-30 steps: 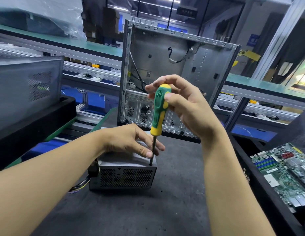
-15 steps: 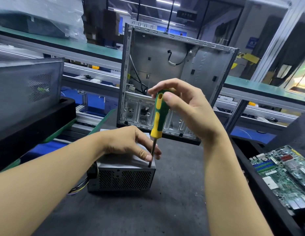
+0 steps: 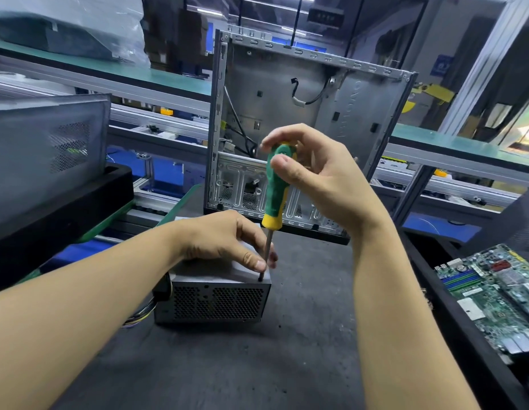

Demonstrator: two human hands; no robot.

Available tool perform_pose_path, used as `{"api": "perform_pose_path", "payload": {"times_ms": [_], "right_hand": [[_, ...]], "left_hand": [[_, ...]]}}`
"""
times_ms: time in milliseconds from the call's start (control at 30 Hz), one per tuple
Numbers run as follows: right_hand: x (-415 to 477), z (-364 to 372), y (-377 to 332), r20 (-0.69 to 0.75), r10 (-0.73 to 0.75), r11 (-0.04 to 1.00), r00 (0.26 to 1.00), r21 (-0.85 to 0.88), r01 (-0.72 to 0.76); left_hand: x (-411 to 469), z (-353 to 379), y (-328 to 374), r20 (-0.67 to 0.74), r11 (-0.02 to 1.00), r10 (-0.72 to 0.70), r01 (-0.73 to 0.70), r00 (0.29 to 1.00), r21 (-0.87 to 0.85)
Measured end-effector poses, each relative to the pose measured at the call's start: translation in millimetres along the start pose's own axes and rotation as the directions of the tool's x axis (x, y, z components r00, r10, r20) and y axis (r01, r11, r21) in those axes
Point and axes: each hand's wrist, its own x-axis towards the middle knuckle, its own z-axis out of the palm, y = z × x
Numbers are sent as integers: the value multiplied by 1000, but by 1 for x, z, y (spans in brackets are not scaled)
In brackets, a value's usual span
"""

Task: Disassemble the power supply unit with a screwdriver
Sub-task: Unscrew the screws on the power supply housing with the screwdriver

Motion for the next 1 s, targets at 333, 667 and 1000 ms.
{"api": "perform_pose_path", "payload": {"times_ms": [333, 667, 1000], "right_hand": [[-3, -6, 10, 31, 27, 964, 999, 265, -34], [0, -5, 14, 8, -43, 974, 999, 224, 40], [1, 0, 9, 8, -56, 974, 998, 222, 52]], "left_hand": [[2, -2, -6, -36, 1000, -8, 7, 999, -24], [-1, 0, -2, 11, 999, 6, -5, 1000, -52], [1, 1, -3, -43, 999, -12, 10, 999, -44]]}}
